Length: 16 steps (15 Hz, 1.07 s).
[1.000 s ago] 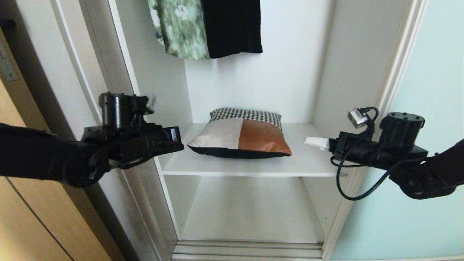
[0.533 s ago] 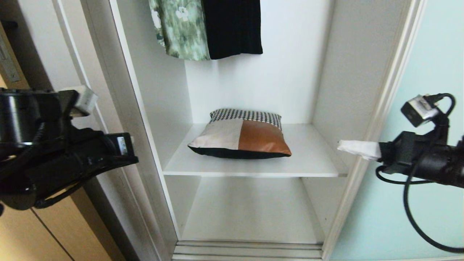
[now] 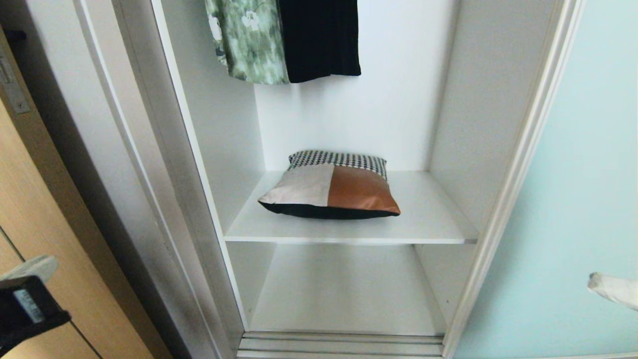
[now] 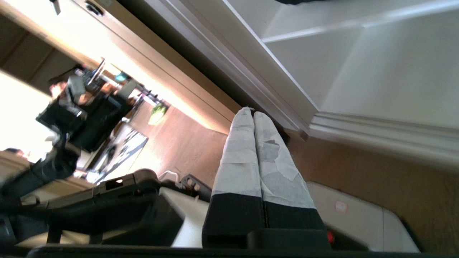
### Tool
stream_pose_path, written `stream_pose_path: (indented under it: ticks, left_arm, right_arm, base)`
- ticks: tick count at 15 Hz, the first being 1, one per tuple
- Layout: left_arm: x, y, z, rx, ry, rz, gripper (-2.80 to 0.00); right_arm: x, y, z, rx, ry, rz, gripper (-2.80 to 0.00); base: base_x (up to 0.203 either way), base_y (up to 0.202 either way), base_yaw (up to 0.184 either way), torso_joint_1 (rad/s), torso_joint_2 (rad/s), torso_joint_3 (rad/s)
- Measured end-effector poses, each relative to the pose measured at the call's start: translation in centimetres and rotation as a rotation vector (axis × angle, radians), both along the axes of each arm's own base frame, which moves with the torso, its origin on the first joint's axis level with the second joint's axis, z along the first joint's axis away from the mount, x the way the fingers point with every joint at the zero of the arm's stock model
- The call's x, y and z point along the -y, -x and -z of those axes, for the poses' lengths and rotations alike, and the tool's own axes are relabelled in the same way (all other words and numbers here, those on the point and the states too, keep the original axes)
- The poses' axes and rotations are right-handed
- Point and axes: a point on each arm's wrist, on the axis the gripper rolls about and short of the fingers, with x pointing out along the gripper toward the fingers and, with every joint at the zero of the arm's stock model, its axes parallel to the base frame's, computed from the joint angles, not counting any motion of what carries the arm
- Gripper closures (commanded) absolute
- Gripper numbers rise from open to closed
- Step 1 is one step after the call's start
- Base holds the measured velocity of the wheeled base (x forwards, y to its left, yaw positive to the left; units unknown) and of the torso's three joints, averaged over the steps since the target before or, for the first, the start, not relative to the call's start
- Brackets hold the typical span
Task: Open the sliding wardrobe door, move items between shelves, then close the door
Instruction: Close the door
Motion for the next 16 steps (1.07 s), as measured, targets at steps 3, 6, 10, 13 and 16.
stream_pose_path:
  ticks: [3,6,10,13,16]
  left_arm:
    - [-1.1,3.7,2.7,0.038,0.008,-0.071,0.0]
    - [-1.7,6.5,5.5,0.077,0.004,-0.126,0.0]
    - [-1.7,8.9,8.9,0.097,-0.005,-0.121,0.0]
    - [-1.4,10.1,10.1,0.112,-0.02,0.011,0.0]
    - [-1.1,11.2,11.0,0.075,-0.068,0.185,0.0]
  right_arm:
    - [0.2,3.9,0.7,0.003,-0.018,0.068,0.0]
    - [0.3,6.3,1.7,0.042,-0.063,0.077,0.0]
    - [0.3,8.2,2.7,0.103,-0.072,0.046,0.0]
    - [0.3,9.6,4.2,0.104,-0.071,0.049,0.0]
    - [0.3,10.7,5.1,0.116,-0.068,0.056,0.0]
  base:
    - [0.0,0.0,0.0,0.0,0.0,0.0]
    - [0.0,0.0,0.0,0.0,0.0,0.0]
    - [0.0,0.0,0.0,0.0,0.0,0.0]
    - [0.0,0.0,0.0,0.0,0.0,0.0]
    - [0.0,0.0,0.0,0.0,0.0,0.0]
